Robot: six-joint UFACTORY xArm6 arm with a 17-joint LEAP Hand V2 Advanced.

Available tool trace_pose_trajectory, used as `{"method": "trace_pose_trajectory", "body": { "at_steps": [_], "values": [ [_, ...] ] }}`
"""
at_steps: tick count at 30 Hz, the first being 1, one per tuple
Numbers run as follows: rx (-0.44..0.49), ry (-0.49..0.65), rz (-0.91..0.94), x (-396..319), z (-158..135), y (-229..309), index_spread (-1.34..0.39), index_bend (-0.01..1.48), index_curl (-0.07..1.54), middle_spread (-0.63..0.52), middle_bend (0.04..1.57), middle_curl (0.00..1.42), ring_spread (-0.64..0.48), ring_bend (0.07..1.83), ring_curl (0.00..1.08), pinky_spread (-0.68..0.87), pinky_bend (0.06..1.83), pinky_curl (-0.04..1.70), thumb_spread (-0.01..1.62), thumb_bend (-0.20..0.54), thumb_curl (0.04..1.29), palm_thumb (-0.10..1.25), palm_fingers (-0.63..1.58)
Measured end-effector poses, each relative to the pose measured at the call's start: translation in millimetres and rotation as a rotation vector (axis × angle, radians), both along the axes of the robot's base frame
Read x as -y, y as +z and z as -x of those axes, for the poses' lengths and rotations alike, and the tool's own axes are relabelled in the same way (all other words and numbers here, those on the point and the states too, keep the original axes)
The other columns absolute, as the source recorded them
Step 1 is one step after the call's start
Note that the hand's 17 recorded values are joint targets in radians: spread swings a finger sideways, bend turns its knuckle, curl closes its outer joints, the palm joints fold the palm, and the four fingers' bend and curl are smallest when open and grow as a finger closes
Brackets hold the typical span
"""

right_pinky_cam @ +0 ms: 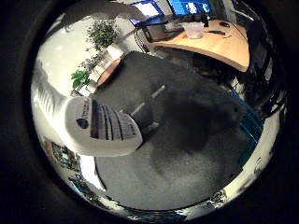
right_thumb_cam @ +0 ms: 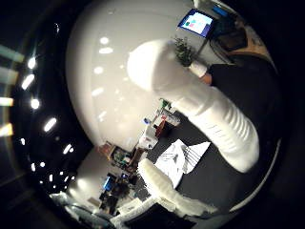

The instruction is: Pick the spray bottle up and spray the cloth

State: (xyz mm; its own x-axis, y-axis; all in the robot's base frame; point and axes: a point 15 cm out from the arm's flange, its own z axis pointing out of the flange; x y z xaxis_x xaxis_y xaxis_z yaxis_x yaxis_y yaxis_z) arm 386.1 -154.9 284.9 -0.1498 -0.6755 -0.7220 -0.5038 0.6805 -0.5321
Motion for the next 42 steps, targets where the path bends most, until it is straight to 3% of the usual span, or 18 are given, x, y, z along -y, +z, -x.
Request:
{"method": "trace_pose_trajectory", "body": {
  "at_steps": [7, 24, 27, 28, 29, 31, 33, 35, 36, 37, 39, 42],
  "values": [
    [-0.01, 0.029, -0.031, 18.4, -14.5, -9.8, 0.0, 0.17, 0.3, 0.3, 0.19, 0.29, 0.37, 0.34, 0.24, 0.6, 0.94, 0.2, 1.04, -0.027, 0.39, 0.42, 0.03],
    [-0.014, 0.225, -0.008, -66.9, -42.3, -9.5, 0.0, 0.18, 0.3, 0.29, 0.19, 0.29, 0.38, 0.33, 0.25, 0.61, 0.87, 0.21, 1.05, -0.024, 0.4, 0.45, 0.05],
    [-0.022, 0.221, 0.007, -67.6, -45.5, -12.4, -0.1, 0.16, 0.29, 0.21, 0.23, 0.31, 0.28, 0.51, 0.28, 0.59, 0.82, 0.18, 1.06, -0.009, 0.42, 0.53, 0.32],
    [-0.022, 0.215, 0.004, -66.9, -46.3, -12.6, -0.22, 0.17, 0.28, 0.06, 0.31, 0.33, 0.08, 0.68, 0.31, 0.52, 0.76, 0.14, 1.06, -0.003, 0.43, 0.58, 0.56],
    [-0.017, 0.209, -0.005, -67.0, -47.9, -11.9, -0.33, 0.19, 0.29, -0.11, 0.41, 0.37, -0.11, 0.79, 0.35, 0.36, 0.73, 0.11, 1.07, -0.005, 0.45, 0.62, 0.72],
    [-0.01, 0.202, -0.029, -70.1, -51.7, -12.7, -0.45, 0.16, 0.28, -0.3, 0.56, 0.43, -0.3, 0.94, 0.4, -0.08, 0.9, 0.14, 0.99, -0.002, 0.49, 0.73, 1.11],
    [-0.011, 0.207, -0.041, -74.4, -54.7, -16.2, -0.51, 0.3, 0.36, -0.35, 0.77, 0.52, -0.33, 1.02, 0.46, -0.38, 0.99, 0.2, 0.93, -0.012, 0.52, 0.79, 1.4],
    [-0.011, 0.21, -0.043, -75.0, -56.0, -18.2, -0.5, 0.6, 0.49, -0.32, 0.92, 0.58, -0.31, 1.08, 0.49, -0.49, 1.05, 0.26, 1.0, -0.005, 0.54, 0.82, 1.47],
    [-0.007, 0.215, -0.04, -75.6, -56.6, -18.3, -0.49, 0.62, 0.5, -0.32, 0.93, 0.58, -0.3, 1.09, 0.49, -0.49, 1.05, 0.27, 1.02, 0.0, 0.55, 0.83, 1.47],
    [-0.005, 0.218, -0.038, -76.1, -57.0, -18.4, -0.44, 0.76, 0.56, -0.29, 1.0, 0.61, -0.28, 1.16, 0.52, -0.47, 1.11, 0.31, 1.07, 0.018, 0.57, 0.87, 1.46],
    [0.008, 0.228, -0.031, -79.0, -58.6, -16.4, -0.38, 0.88, 0.61, -0.26, 1.09, 0.64, -0.26, 1.23, 0.54, -0.42, 1.21, 0.37, 1.13, 0.039, 0.59, 0.94, 1.4],
    [0.025, 0.244, -0.021, -83.0, -62.6, -9.7, -0.33, 0.97, 0.64, -0.23, 1.16, 0.66, -0.24, 1.3, 0.56, -0.37, 1.27, 0.43, 1.15, 0.054, 0.64, 1.0, 1.33]
  ]
}}
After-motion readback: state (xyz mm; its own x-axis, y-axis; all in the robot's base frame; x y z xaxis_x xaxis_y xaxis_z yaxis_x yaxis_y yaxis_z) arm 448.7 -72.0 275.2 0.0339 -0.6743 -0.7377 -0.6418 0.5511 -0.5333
